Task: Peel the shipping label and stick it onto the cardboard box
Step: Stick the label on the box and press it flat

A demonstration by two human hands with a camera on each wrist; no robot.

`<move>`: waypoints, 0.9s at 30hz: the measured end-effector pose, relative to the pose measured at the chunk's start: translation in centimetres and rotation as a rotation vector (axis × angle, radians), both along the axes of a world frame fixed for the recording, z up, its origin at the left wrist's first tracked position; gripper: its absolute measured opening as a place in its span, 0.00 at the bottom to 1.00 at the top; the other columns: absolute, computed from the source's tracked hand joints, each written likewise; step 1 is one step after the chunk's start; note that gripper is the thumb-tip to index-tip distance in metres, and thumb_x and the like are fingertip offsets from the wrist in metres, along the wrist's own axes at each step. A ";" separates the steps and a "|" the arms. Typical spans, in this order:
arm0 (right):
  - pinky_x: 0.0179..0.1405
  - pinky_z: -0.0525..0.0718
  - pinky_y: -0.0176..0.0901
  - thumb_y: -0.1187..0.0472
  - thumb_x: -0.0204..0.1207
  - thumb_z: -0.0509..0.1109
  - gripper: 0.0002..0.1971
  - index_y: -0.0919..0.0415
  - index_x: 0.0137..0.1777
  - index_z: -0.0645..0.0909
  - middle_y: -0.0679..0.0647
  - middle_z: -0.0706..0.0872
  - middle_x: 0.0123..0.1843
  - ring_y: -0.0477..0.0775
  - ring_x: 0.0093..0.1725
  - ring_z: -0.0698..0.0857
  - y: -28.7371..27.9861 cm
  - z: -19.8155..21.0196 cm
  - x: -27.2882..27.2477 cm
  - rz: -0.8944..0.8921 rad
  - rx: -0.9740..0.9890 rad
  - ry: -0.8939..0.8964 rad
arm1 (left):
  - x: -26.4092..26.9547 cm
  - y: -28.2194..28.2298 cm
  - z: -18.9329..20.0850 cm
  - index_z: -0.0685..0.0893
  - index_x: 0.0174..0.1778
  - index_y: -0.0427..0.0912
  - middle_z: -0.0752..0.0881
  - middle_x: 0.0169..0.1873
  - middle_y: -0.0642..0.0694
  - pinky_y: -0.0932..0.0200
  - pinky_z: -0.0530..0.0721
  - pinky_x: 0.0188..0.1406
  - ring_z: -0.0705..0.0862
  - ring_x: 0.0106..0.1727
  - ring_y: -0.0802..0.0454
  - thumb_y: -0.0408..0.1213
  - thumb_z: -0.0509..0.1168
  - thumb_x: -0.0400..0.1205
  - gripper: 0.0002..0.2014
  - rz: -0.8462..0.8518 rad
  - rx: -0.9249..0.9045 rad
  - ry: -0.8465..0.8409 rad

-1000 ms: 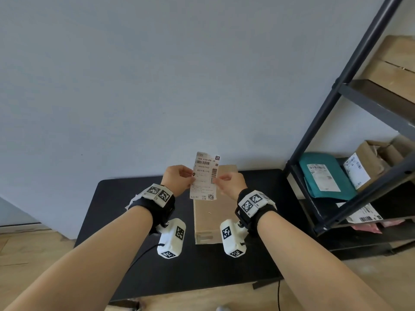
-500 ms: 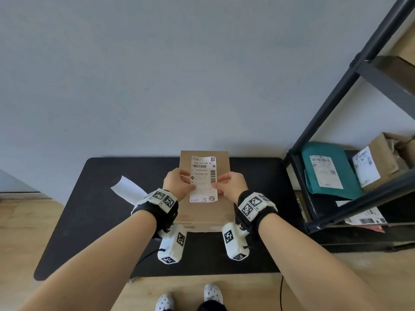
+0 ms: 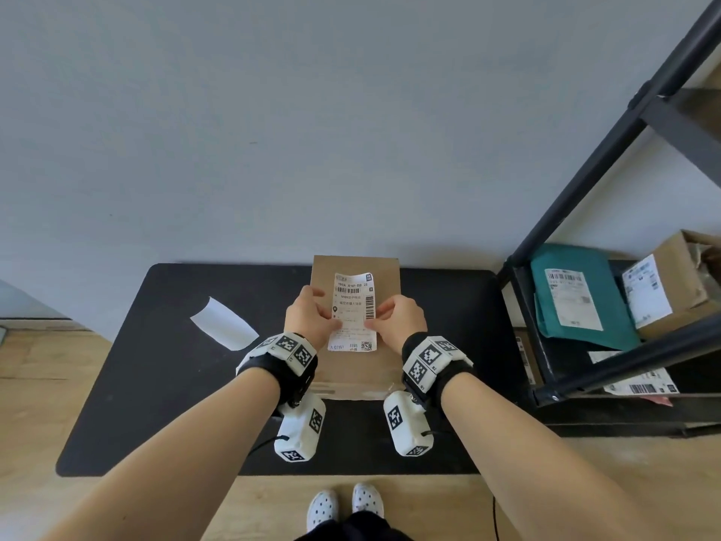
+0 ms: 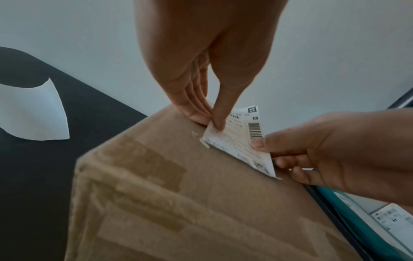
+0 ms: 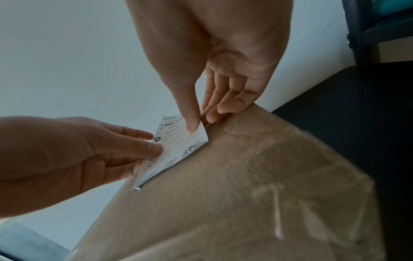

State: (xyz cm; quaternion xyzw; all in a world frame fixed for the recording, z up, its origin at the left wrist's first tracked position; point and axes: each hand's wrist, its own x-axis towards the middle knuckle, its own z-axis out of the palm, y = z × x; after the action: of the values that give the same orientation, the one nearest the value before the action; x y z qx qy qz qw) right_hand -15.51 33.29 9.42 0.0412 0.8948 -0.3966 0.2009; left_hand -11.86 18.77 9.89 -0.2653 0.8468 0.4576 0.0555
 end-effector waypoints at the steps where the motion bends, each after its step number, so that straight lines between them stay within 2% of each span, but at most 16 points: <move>1: 0.51 0.87 0.46 0.61 0.69 0.78 0.14 0.59 0.53 0.80 0.55 0.89 0.52 0.54 0.50 0.88 0.0 0.1 0.0 0.000 0.010 0.001 | 0.0 0.0 0.0 0.74 0.67 0.38 0.83 0.35 0.50 0.59 0.78 0.46 0.83 0.44 0.51 0.27 0.74 0.73 0.27 -0.007 -0.005 -0.001; 8: 0.45 0.85 0.43 0.60 0.69 0.78 0.15 0.59 0.54 0.81 0.55 0.89 0.53 0.53 0.51 0.88 -0.2 0.3 -0.1 0.017 0.071 -0.001 | -0.3 0.1 0.1 0.74 0.68 0.39 0.85 0.40 0.48 0.59 0.78 0.46 0.83 0.44 0.51 0.27 0.73 0.73 0.27 -0.033 -0.042 -0.030; 13: 0.47 0.87 0.45 0.60 0.67 0.78 0.15 0.57 0.52 0.81 0.54 0.89 0.51 0.53 0.49 0.88 -0.5 0.4 0.1 0.012 0.106 0.013 | -0.2 0.2 0.4 0.73 0.69 0.39 0.86 0.41 0.48 0.64 0.74 0.39 0.82 0.44 0.54 0.25 0.71 0.74 0.27 -0.093 -0.054 -0.050; 19: 0.48 0.88 0.47 0.60 0.68 0.77 0.14 0.58 0.51 0.80 0.54 0.88 0.52 0.54 0.49 0.88 -0.6 0.5 0.0 0.040 0.148 0.031 | -0.2 0.4 0.3 0.73 0.69 0.39 0.86 0.44 0.46 0.60 0.79 0.43 0.84 0.46 0.51 0.25 0.71 0.74 0.27 -0.108 -0.074 -0.044; 23: 0.49 0.89 0.49 0.58 0.69 0.78 0.13 0.57 0.49 0.79 0.54 0.88 0.51 0.55 0.49 0.88 -0.4 0.5 0.1 0.055 0.186 0.041 | -0.1 0.0 0.0 0.75 0.65 0.41 0.87 0.55 0.43 0.56 0.85 0.50 0.86 0.56 0.47 0.29 0.74 0.72 0.25 -0.137 -0.144 -0.029; 25: 0.50 0.88 0.50 0.56 0.70 0.76 0.13 0.58 0.51 0.78 0.54 0.86 0.51 0.55 0.50 0.87 -0.2 0.6 0.3 0.057 0.190 0.058 | 0.1 -0.4 0.0 0.77 0.64 0.44 0.82 0.59 0.44 0.53 0.84 0.56 0.81 0.62 0.47 0.34 0.75 0.72 0.25 -0.179 -0.235 -0.025; 27: 0.49 0.85 0.48 0.56 0.73 0.73 0.12 0.58 0.53 0.78 0.53 0.84 0.52 0.54 0.51 0.85 0.1 0.5 0.5 0.061 0.216 0.161 | 0.3 -0.9 0.0 0.76 0.69 0.48 0.77 0.68 0.45 0.48 0.77 0.68 0.73 0.72 0.46 0.39 0.74 0.73 0.27 -0.271 -0.359 -0.019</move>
State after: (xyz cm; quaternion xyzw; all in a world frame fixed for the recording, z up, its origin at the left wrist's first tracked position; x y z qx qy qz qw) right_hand -14.98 33.37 9.91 0.0035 0.9463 -0.2938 0.1350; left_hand -11.53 17.92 9.92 -0.1590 0.9421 0.2851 0.0765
